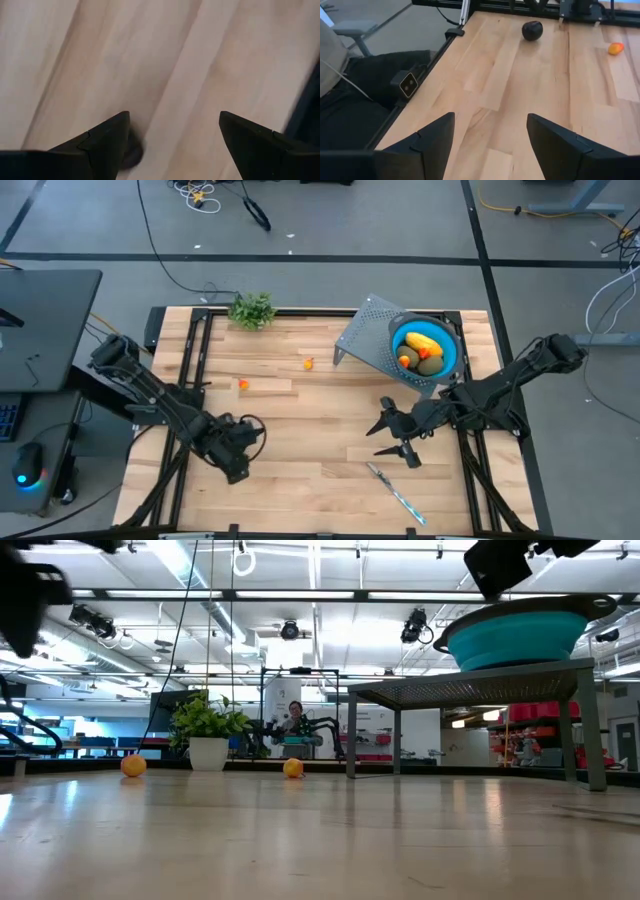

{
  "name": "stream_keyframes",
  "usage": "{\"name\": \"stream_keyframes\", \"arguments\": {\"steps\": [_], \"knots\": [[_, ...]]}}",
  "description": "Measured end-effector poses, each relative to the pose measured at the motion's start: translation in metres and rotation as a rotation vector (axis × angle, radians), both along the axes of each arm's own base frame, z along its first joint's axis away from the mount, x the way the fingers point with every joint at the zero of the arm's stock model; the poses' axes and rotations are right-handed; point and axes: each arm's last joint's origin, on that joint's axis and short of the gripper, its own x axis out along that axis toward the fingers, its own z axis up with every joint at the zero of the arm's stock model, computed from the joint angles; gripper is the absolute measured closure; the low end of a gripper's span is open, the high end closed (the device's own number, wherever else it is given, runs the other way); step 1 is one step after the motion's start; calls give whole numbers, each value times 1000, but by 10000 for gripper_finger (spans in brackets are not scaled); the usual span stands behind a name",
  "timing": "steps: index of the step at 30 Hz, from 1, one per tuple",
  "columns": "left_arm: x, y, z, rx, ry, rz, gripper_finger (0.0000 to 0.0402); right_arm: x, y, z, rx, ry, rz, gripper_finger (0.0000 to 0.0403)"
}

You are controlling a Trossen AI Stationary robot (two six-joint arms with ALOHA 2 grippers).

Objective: Pick & Place Fruit
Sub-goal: Put the plum into the strainer bowl on the shelf

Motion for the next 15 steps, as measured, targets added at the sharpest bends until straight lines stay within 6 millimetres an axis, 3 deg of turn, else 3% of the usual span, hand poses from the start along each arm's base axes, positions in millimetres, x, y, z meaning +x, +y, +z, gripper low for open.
{"name": "stream_keyframes", "arguments": {"steps": [7, 11, 15], "knots": [[-23, -6, -4, 117, 63, 18, 57, 1, 0, 2, -30, -36, 23, 144], [-31, -9, -19, 125, 66, 4, 11, 2, 1, 3, -21, -51, 21, 144], [-38, -2, -35, 168, 108, 34, 12, 2, 1, 4, -9, -59, 7, 144]]}}
